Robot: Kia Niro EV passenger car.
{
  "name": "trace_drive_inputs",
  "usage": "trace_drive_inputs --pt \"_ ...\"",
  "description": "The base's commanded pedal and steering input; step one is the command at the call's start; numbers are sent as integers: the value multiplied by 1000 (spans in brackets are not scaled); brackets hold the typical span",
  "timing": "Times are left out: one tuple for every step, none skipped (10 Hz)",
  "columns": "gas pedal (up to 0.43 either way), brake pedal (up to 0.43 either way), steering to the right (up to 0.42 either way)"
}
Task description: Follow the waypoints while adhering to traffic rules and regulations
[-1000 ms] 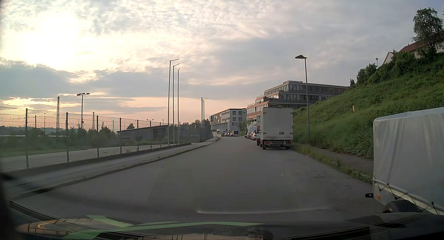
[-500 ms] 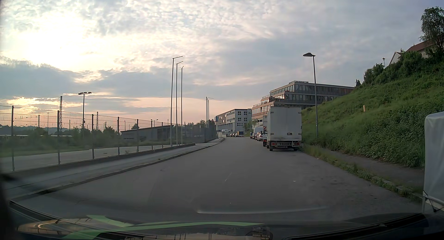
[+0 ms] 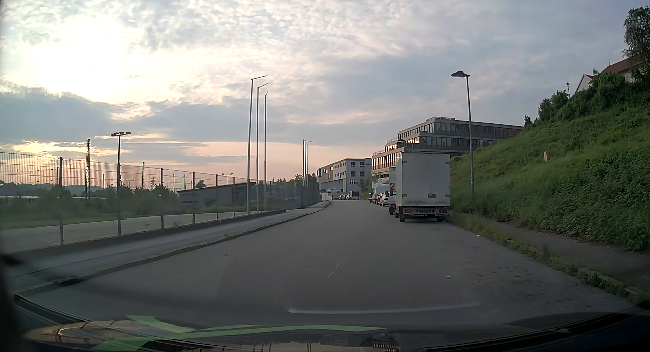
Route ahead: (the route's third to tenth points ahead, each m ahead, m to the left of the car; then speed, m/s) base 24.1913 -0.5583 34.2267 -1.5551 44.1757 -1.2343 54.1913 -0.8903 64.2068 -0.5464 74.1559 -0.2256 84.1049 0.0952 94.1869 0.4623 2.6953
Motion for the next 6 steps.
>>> trace_drive_inputs --pt "110 0 1" --pt "110 0 5" --pt "110 0 6" --pt "110 0 6" --pt "110 0 5" --pt "110 0 4"
